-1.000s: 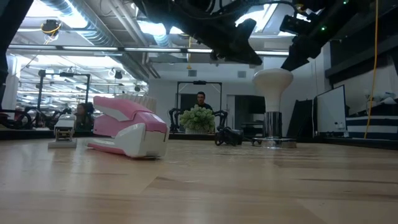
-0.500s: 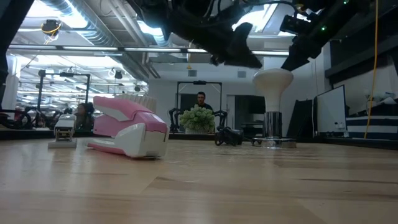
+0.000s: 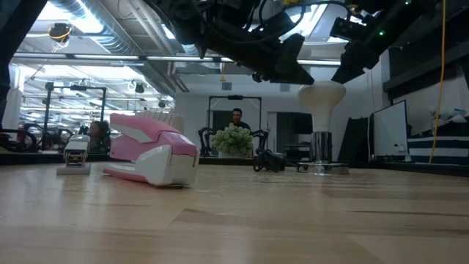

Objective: Screw lightbulb
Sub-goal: Insert the lightbulb into the lamp

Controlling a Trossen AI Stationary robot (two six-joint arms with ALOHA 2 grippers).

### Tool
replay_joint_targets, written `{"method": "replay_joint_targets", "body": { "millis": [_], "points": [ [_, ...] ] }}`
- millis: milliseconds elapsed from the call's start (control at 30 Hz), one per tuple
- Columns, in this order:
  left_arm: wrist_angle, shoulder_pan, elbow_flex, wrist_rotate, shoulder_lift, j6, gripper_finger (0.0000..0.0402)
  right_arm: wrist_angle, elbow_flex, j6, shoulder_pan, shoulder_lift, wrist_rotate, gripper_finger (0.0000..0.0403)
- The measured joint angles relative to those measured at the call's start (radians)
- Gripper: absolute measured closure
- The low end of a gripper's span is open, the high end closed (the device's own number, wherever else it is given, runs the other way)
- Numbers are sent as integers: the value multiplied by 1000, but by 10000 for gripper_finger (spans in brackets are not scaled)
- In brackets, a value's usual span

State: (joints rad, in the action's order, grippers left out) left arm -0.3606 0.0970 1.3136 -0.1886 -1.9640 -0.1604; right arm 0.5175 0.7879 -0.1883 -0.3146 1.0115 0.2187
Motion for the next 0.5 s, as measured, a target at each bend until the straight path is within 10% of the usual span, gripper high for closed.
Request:
{"method": "replay_joint_targets", "body": {
  "millis": [500],
  "points": [
    [14, 40, 0, -84, 2, 29, 401, 48, 0, 25, -1, -2, -21, 400]
  ]
}}
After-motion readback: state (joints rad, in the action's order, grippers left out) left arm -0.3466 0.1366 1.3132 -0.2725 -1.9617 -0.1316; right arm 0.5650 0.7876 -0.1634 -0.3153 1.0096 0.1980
